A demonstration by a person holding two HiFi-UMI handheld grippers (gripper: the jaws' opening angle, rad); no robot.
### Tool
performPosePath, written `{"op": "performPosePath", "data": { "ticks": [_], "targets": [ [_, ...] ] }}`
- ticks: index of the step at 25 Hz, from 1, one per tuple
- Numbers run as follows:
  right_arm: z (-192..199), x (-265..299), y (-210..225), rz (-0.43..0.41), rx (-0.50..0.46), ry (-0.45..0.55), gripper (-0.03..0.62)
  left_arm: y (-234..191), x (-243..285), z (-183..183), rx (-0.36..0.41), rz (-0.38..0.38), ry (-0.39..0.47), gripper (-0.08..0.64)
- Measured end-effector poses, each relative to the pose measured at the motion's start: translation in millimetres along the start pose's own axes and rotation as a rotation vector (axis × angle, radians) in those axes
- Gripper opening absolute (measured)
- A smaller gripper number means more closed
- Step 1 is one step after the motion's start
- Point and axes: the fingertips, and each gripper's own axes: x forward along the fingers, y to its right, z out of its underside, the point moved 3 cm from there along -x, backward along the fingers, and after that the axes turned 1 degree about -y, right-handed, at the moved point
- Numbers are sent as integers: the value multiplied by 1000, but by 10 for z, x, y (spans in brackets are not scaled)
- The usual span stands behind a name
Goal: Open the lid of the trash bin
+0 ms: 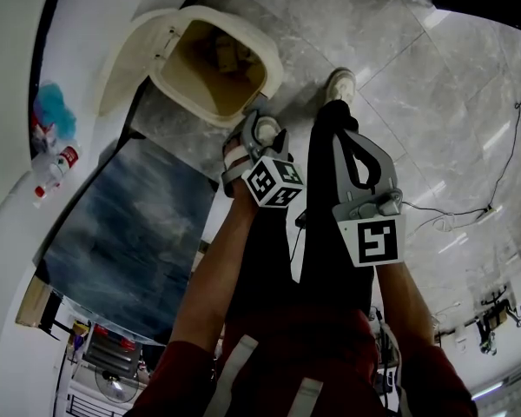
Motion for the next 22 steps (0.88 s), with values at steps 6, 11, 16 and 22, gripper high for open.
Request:
{"op": "performPosePath", "data": {
  "ticks": [6,11,16,22],
  "targets": [
    [-60,-3,1,-3,-12,9,0,-30,-13,-11,-29,20,-16,338],
    [-86,-30,28,-1,-26,1,0,-82,-32,-17,-29,27,-21,339],
    [-190,-83,10,8,-53,14,0,-205,-139,-30,-62,31,-6,339],
    [-495,-193,-46,17,-90,47,0,-326,-428,-116,-79,18,26,339]
  ]
}}
